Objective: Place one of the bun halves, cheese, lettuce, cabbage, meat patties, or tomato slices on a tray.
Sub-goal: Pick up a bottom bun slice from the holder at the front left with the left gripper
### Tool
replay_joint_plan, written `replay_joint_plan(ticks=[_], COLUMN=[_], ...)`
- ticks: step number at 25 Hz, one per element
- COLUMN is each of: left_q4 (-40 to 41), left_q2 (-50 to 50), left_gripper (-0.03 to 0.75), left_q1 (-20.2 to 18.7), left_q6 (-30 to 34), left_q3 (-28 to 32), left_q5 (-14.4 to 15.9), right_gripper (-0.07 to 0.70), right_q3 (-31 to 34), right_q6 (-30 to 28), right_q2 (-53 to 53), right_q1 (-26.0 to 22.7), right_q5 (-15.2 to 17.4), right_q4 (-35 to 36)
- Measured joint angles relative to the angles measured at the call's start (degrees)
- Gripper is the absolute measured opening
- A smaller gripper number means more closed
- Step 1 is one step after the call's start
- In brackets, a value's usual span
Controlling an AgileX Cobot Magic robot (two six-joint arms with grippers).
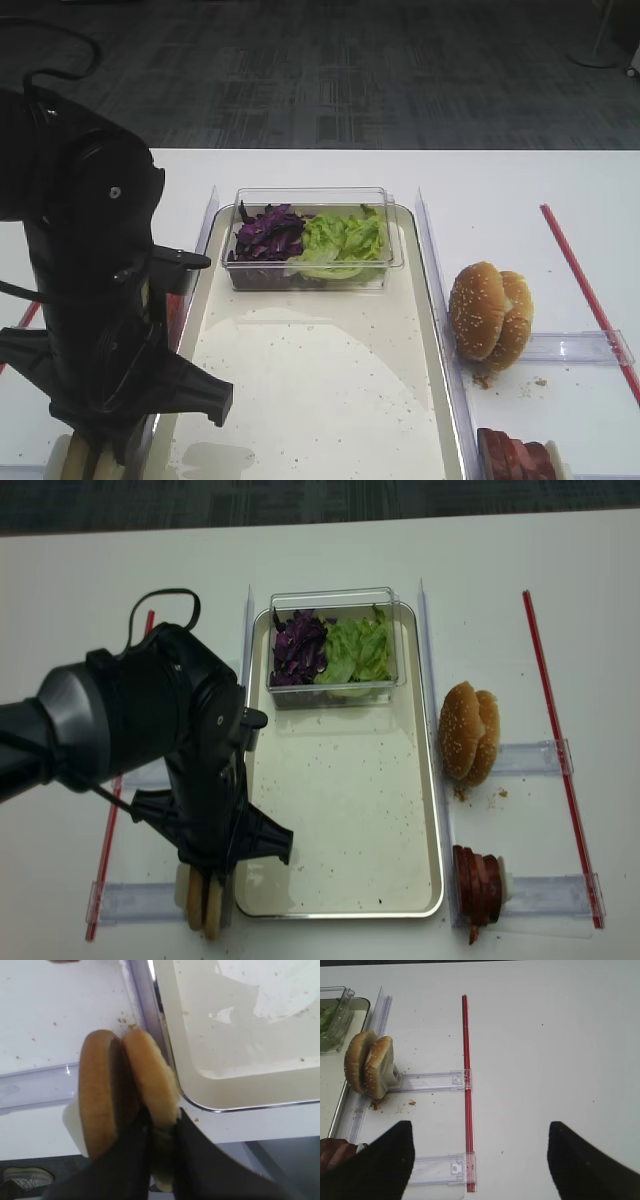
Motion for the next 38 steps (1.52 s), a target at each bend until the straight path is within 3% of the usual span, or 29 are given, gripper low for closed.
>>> replay_joint_plan(ticks=[19, 29, 38], left_q4=[0.4, 0.8, -3.1], left_q2=[0.0, 0.0, 0.0], left_gripper=[0.055, 0.055, 0.054], left_q1=[0.0, 0.0, 0.0], left_q6=[0.0, 0.8, 4.3], left_q3=[-0.5, -8.2, -14.9], left_q5=[0.7, 4.6, 4.8], right_gripper=[0.571, 0.571, 0.571], right_q3=[0.0, 0.0, 0.0], right_q6=[0.0, 0.0, 0.0], right_q2=[0.0, 0.0, 0.0], right_q1=[0.0, 0.0, 0.0], right_q5=[0.0, 0.0, 0.0], right_q4=[0.0, 0.0, 0.0])
